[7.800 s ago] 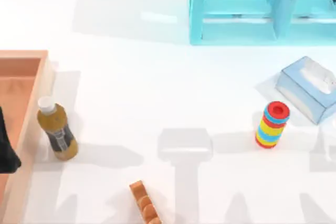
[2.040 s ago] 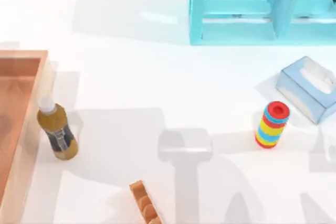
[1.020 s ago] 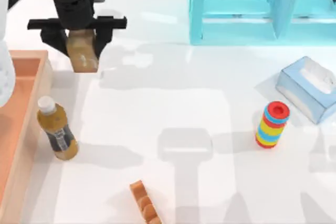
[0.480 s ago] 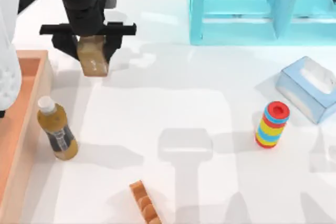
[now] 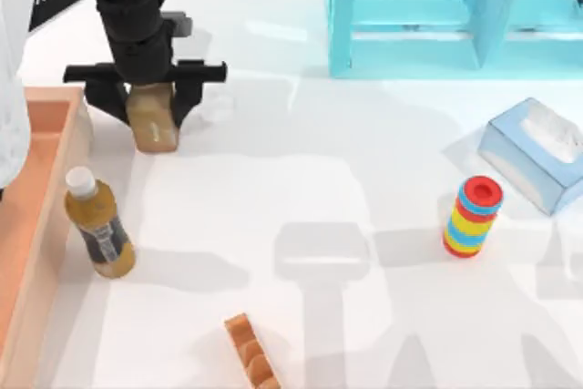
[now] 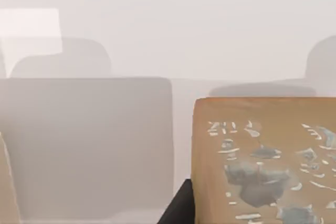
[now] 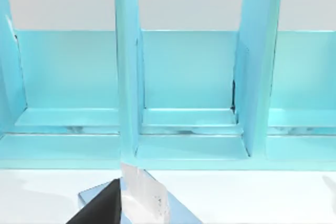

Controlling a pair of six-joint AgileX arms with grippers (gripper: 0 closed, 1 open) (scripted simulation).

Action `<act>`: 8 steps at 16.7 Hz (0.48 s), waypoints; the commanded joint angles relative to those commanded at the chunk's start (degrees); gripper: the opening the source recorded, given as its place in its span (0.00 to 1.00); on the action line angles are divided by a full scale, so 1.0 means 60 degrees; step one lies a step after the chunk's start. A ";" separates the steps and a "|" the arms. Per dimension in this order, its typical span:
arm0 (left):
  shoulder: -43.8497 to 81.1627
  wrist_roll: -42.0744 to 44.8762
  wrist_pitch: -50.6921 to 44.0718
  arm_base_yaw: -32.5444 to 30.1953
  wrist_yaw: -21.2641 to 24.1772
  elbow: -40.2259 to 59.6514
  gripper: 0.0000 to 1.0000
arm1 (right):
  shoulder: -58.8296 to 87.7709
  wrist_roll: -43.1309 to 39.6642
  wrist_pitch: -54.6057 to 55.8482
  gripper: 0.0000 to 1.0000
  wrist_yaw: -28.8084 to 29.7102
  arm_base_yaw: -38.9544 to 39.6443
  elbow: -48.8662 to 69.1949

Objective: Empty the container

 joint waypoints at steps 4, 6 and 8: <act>0.0000 0.0000 0.0000 0.0000 0.0000 0.0000 0.23 | 0.0000 0.0000 0.0000 1.00 0.0000 0.0000 0.0000; 0.0000 0.0000 0.0000 0.0000 0.0000 0.0000 0.38 | 0.0000 0.0000 0.0000 1.00 0.0000 0.0000 0.0000; 0.0000 0.0000 0.0000 0.0000 0.0000 0.0000 0.53 | 0.0000 0.0000 0.0000 1.00 0.0000 0.0000 0.0000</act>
